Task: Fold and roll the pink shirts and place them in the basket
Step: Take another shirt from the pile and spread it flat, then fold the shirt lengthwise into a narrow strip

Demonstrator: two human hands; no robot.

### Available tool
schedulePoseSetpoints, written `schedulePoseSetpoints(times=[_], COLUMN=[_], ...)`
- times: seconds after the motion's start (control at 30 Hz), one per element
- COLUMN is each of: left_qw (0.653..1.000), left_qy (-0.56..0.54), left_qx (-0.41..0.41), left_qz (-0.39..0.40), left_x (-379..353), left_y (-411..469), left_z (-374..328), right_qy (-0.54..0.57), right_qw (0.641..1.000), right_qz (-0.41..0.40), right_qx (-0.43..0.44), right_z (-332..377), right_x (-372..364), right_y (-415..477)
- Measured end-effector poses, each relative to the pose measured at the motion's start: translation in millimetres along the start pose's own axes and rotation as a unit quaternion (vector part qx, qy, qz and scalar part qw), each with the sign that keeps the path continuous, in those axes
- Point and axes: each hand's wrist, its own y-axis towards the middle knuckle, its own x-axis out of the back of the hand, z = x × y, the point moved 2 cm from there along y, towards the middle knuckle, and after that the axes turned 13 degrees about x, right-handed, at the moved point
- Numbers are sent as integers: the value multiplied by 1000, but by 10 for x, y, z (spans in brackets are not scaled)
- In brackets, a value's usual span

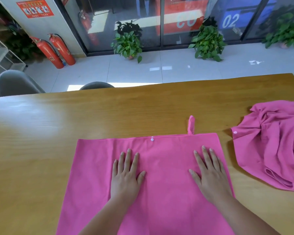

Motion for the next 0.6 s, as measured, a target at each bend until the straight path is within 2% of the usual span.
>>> schedulePoseSetpoints(times=[0.2,0.4,0.6], left_qw=[998,995,998], left_qy=[-57,-66,-47], left_qx=[-25,-69,31], left_qz=[9,6,-5], left_x=[-83,-24,148], left_y=[-348,-87,476], left_z=[119,554,1621], right_qy=[-14,3,2], right_qw=[999,995,1000], right_qz=[28,34,4], right_qx=[-27,93,28], right_z=[377,1572,1757], right_x=[39,97,57], right_y=[-297,373,876])
